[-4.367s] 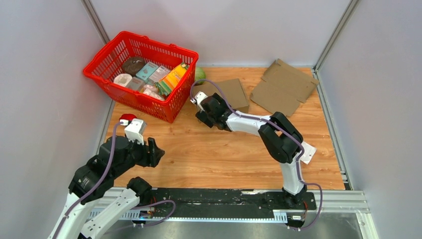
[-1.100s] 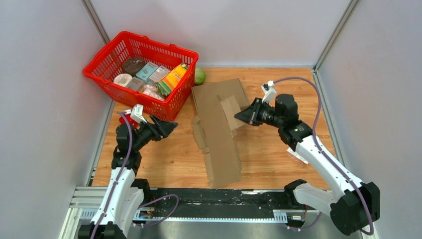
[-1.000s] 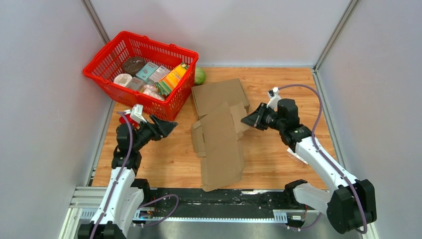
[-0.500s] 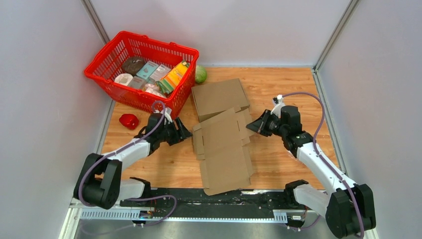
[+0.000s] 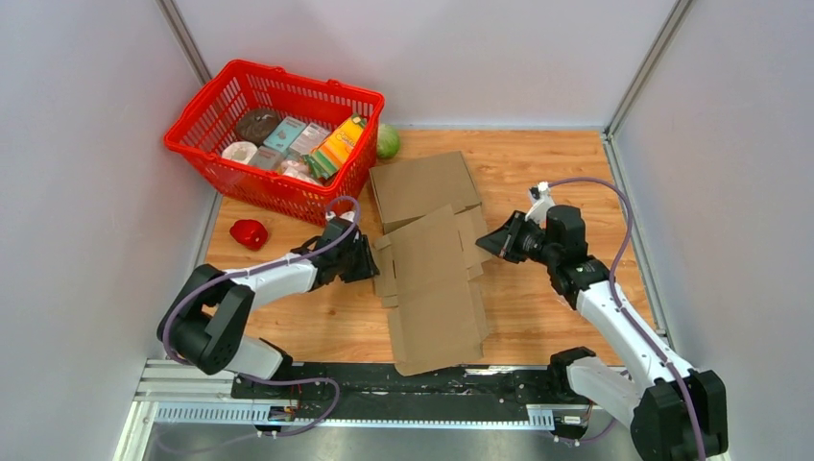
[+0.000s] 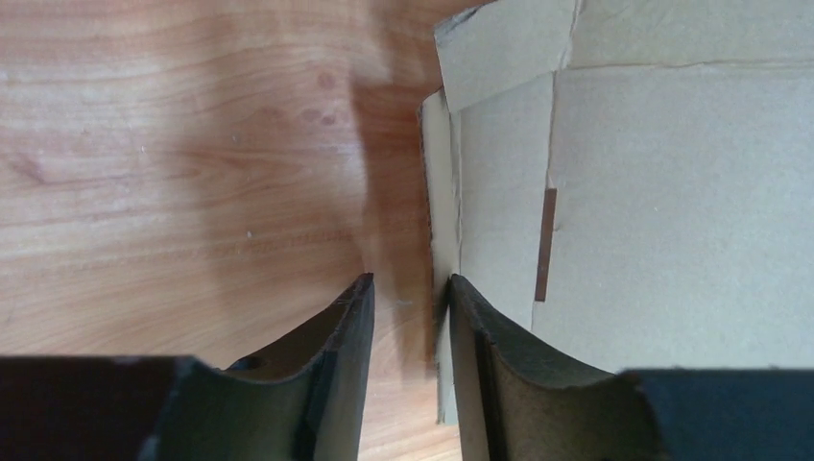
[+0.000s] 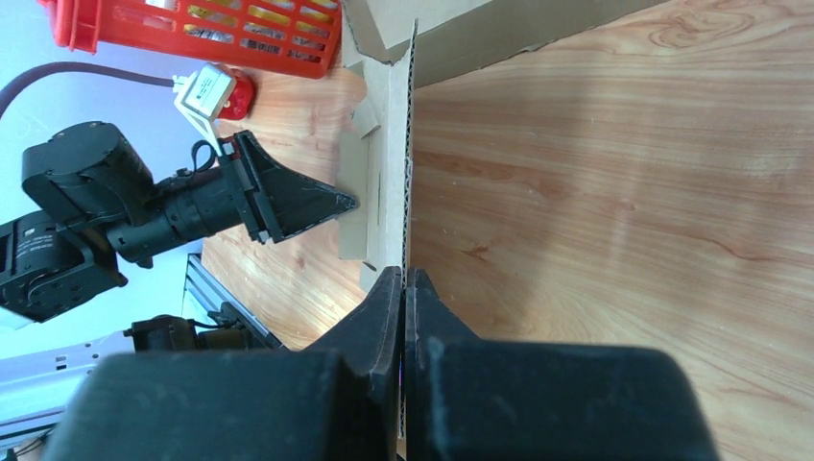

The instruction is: Fold the paper box

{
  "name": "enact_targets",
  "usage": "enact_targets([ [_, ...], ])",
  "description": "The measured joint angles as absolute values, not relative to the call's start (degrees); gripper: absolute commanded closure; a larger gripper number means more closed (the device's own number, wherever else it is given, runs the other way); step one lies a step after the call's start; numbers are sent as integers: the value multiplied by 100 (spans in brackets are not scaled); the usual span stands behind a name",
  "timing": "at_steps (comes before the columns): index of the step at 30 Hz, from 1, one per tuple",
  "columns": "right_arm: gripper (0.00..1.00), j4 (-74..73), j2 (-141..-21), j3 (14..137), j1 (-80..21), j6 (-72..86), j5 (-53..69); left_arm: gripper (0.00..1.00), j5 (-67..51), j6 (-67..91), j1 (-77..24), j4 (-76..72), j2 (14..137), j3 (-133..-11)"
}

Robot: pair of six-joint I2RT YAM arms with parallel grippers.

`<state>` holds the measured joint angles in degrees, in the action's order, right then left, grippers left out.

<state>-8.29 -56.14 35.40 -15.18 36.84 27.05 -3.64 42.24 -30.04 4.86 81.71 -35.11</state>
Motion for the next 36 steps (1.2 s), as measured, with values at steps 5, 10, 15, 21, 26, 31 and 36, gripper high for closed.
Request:
enact_targets([
  [5,98,-766,-5430,3378,-1518,3730,2714,84,-270,4230,-3118,180,8433,-3610],
  [10,42,-1251,-5448,3310,-1520,3640,2506,100,-242,4185,-3199,47,8414,-3575],
  [15,15,-2790,-5671,4329,-1566,3072,1533,100,-152,3590,-3269,475,6665,-3183],
  [21,3,-2930,-6635,6622,-1922,2021,2147,100,-534,2600,-3286,893,4853,-3264],
  [26,1,-2056,-7741,7321,-2246,1076,3994,100,-858,1876,-3286,1507,4495,-3599],
  [31,6,-2368,-8989,7703,-2311,-10,5179,100,-1026,1516,-3286,1865,4206,-3887],
  [36,12,-3203,-10042,8305,-2460,-982,5955,100,-1251,1385,-3286,1925,4101,-3887],
])
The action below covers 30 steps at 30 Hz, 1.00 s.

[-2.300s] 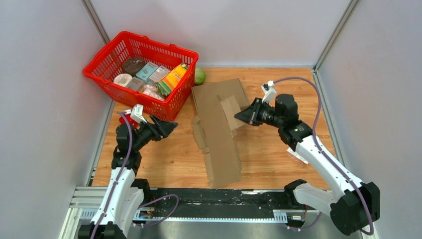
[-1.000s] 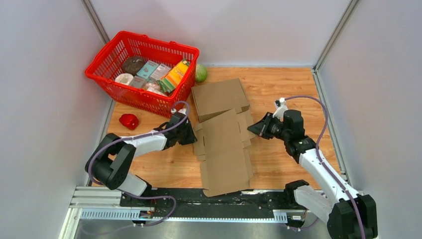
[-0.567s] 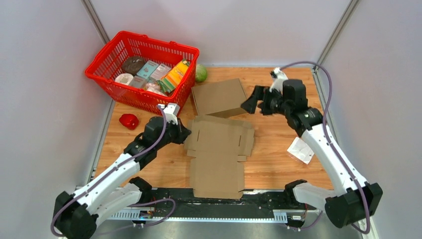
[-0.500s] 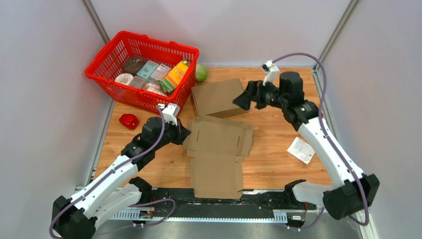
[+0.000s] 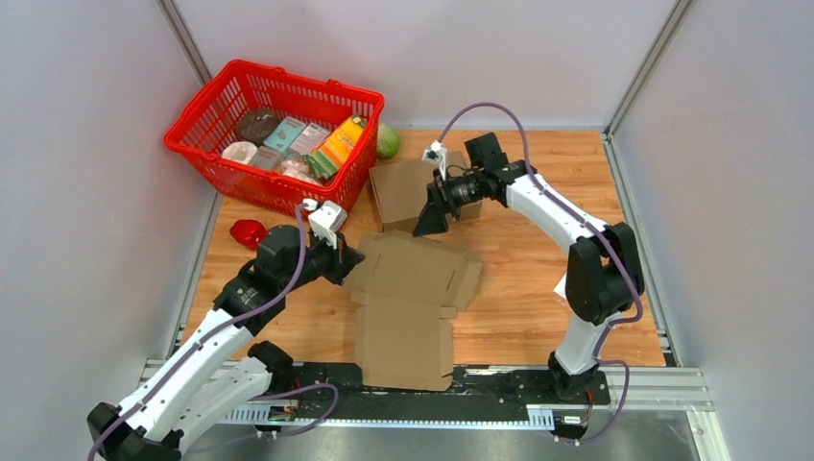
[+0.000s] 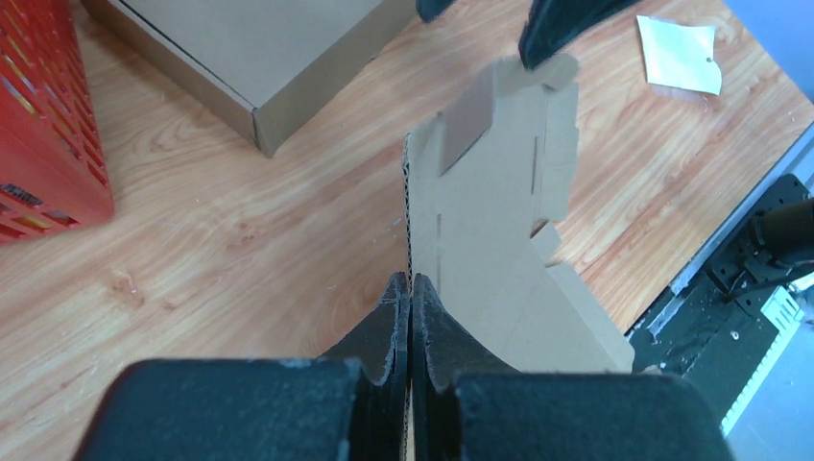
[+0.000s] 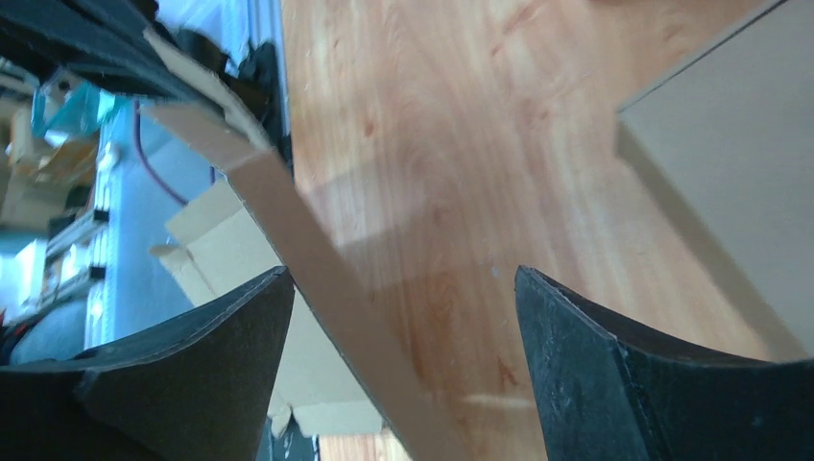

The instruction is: Fold the paper box

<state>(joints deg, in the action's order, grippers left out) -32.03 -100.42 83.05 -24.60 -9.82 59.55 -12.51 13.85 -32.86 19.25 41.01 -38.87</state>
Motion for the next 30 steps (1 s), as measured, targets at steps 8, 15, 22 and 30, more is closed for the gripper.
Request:
enact_targets([
  [8,12,-3164,-10121,7780,-3002,-1188,6042,100,-1450,1162,-3286,2102,4215,-3887],
  [15,27,-2840,-9835,7406,-2985,-1011,5749,100,-1634,941,-3286,2178,4320,-3962],
  [22,100,-2141,-9826,7244,-3194,-548,5940,94,-1719,790,-3286,2329,4541,-4252],
  [30,100,-1907,-9371,6685,-3267,91,5310,63,386,1234,-3288,3301,4460,-4849],
])
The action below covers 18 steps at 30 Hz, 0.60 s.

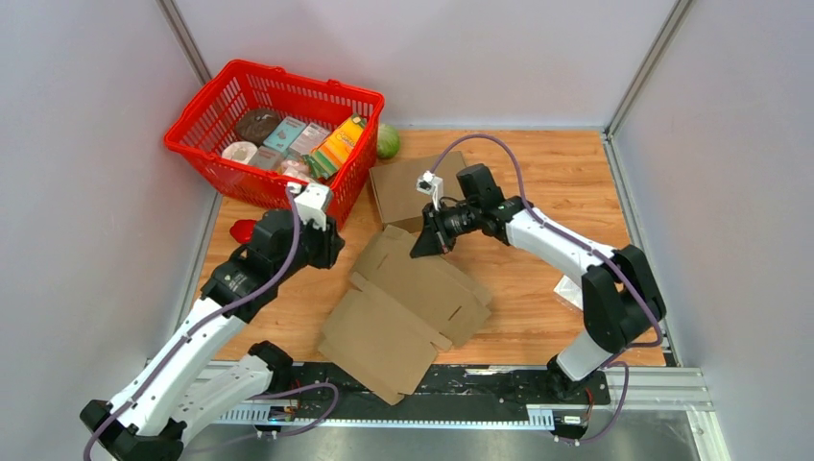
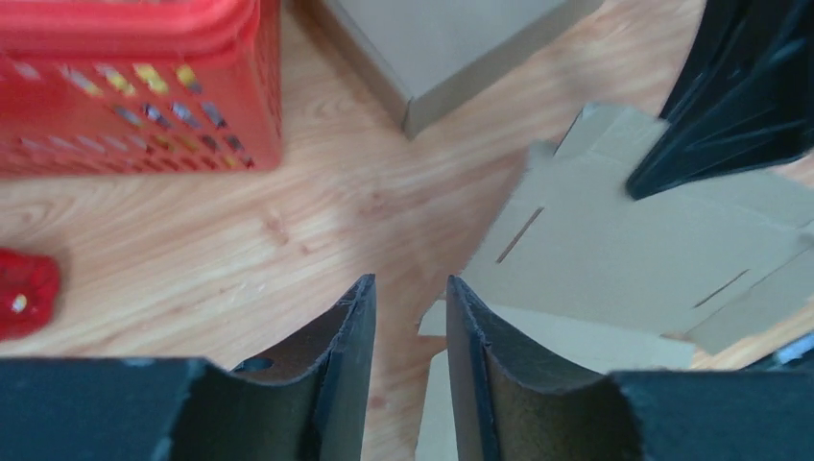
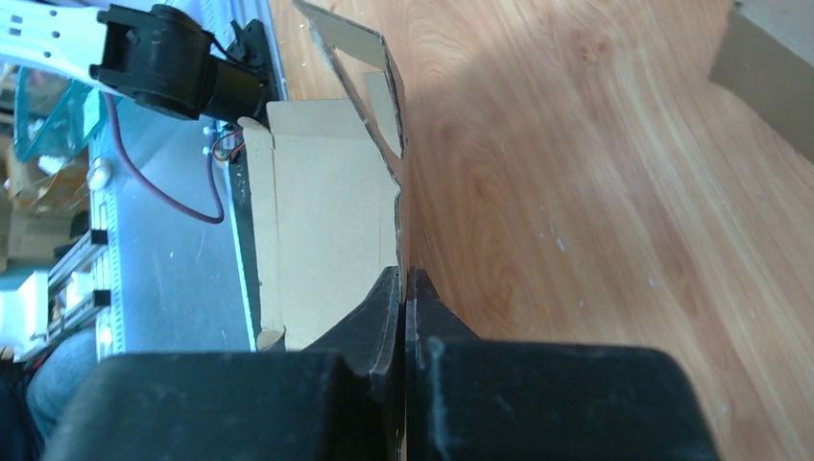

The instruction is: Fold the paper box

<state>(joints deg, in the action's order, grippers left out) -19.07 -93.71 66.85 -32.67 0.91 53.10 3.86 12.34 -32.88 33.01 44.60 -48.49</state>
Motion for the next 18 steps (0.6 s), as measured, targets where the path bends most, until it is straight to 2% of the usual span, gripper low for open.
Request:
enact_targets([
  [1,100,-1922,-9231,6576,-3267,154,5166,68,408,1280,-3277,3371,4499,-5035],
  [3,100,-1951,-8956,6453,-3271,248,4908,69,143,1396,-3280,3299,4521,-5339],
  [5,100,-1935,-8785,6442,-3286,322,4781,78,-379,1638,-3286,2956,4530,-5513],
  [8,100,-1833,-8613,6403,-3330,427,4689,84,-836,1966,-3328,2665,4762,-5817],
  [12,100,-1802,-8545,6364,-3437,499,4628,87,-591,2121,-3553,2687,5518,-6589],
  [18,100,-1737,-8401,6357,-3557,572,4589,92,-5,2167,-3695,2845,6364,-6751],
])
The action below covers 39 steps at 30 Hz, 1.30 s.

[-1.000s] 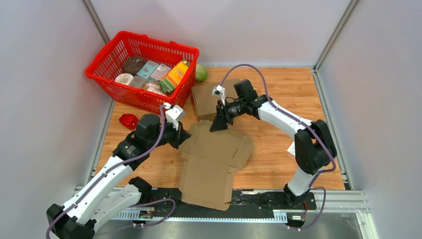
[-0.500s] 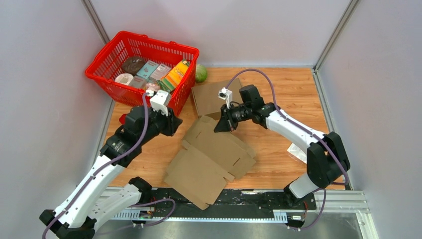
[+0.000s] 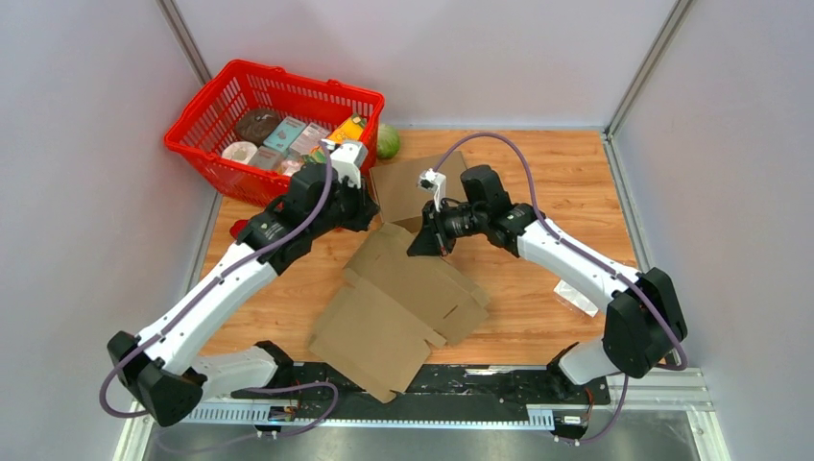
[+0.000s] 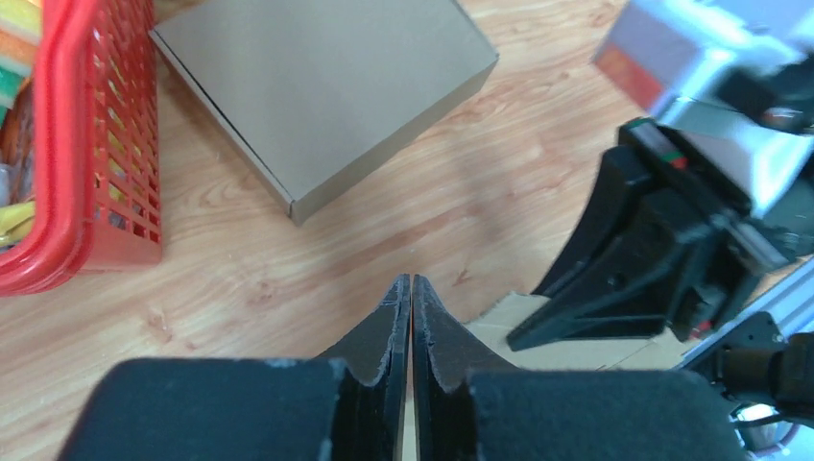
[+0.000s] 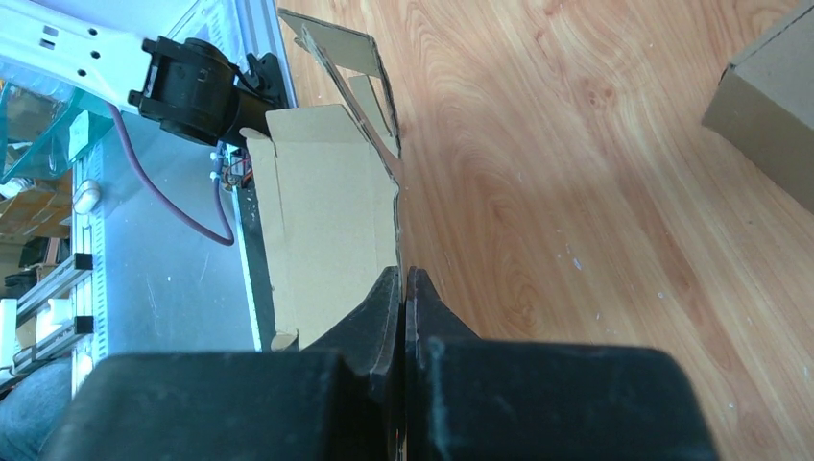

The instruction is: Fold the paper box

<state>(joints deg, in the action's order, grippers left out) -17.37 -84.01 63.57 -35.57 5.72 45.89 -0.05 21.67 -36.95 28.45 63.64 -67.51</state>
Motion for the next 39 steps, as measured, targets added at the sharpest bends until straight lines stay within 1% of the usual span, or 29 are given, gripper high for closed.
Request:
enact_targets([
  [1,100,-1708,-8374,6357,-3562,582,4589,94,34,2176,-3710,2893,6477,-6779],
  [4,100,-1658,-8315,6357,-3562,628,4578,94,80,2180,-3813,2980,6812,-6932],
  [9,100,-1588,-8309,6357,-3562,786,4539,95,-58,2213,-4108,2792,6899,-6873],
  [18,100,-1472,-8309,6357,-3548,1293,4504,95,-403,2580,-4464,2058,6637,-5981],
  [21,100,-1367,-8291,6357,-3505,1417,4545,89,-388,2615,-4482,2126,6372,-5561],
  [22,100,-1334,-8278,6357,-3507,1431,4571,84,-368,2596,-4486,2237,6226,-5450],
  [25,100,-1297,-8228,6357,-3503,1424,4674,75,-169,2515,-4493,2655,5524,-5264],
  [29,100,-1299,-8213,6357,-3459,1398,4821,74,458,2480,-4477,3124,4403,-5256],
  [32,100,-1297,-8195,6357,-3437,1387,4930,75,1011,2661,-4237,3544,3795,-5247],
  [35,100,-1297,-8187,6357,-3430,1385,4991,75,1321,2906,-3693,3789,3667,-5052],
  [39,100,-1295,-8138,6357,-3430,1385,5028,77,1015,3127,-2877,3903,3962,-4648],
])
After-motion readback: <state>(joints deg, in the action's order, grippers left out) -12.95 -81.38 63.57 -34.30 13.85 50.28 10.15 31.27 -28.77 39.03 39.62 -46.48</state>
